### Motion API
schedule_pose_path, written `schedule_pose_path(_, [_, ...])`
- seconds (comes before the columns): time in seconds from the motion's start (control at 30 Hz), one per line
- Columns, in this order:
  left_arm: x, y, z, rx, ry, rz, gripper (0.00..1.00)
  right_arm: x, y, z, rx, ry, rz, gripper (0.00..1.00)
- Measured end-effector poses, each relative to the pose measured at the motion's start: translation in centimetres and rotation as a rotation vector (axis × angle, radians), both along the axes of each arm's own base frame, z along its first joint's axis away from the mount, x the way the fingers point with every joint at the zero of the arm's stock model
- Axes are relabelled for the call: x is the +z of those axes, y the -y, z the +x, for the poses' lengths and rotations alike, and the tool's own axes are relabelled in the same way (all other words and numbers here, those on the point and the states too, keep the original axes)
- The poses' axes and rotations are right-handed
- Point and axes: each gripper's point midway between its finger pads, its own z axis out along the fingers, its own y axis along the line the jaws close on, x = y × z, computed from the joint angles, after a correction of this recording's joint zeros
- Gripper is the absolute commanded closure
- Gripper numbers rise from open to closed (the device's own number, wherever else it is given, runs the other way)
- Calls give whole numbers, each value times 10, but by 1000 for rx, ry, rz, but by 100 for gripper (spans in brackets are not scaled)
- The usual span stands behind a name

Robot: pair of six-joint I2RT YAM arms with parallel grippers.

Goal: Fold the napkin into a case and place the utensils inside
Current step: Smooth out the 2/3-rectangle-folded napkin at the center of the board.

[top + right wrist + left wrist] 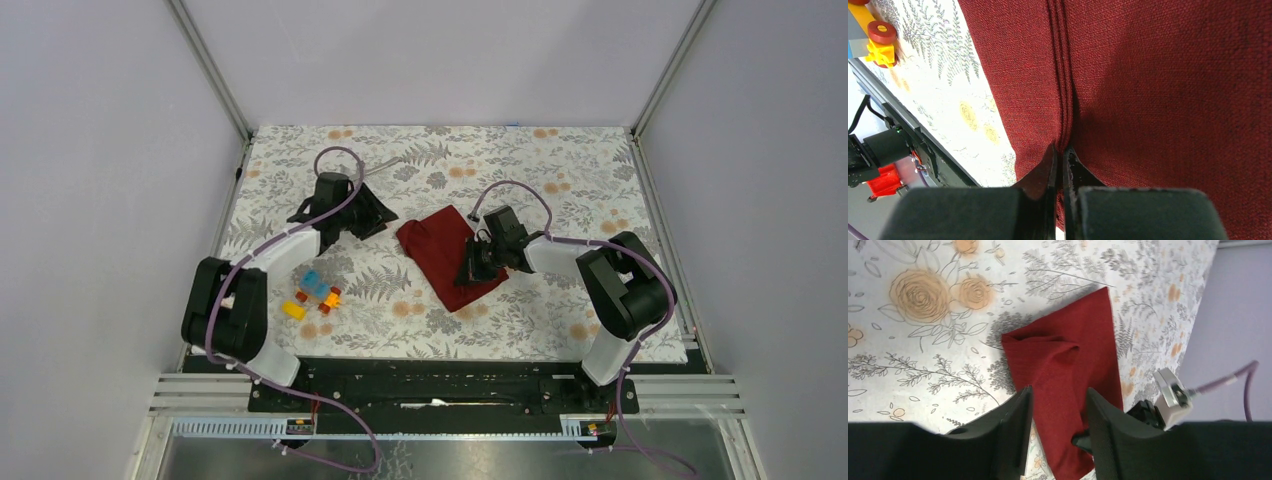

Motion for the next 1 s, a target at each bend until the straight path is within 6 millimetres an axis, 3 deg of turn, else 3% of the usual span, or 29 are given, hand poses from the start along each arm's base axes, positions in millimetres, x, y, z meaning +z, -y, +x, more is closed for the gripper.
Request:
schedule_pose_path(0.13, [-32,0,1,-9,-74,14,70,0,0,0,-1,-1,1,100])
schedule_pose_path(0.27, [-64,9,-1,-34,-160,-13,75,1,-1,1,0,5,9,100])
schedule_pose_path(0.33, [-70,13,0,-41,-172,-32,76,2,-3,1,3,7,15,100])
schedule_pose_path(0.73, [-58,29,14,-50,-107,-96,76,3,-7,2,17,9,39,99])
schedule_pose_path(1.0, [-61,46,27,-78,-101,-119,76,-2,-7,1,19,-1,36,95])
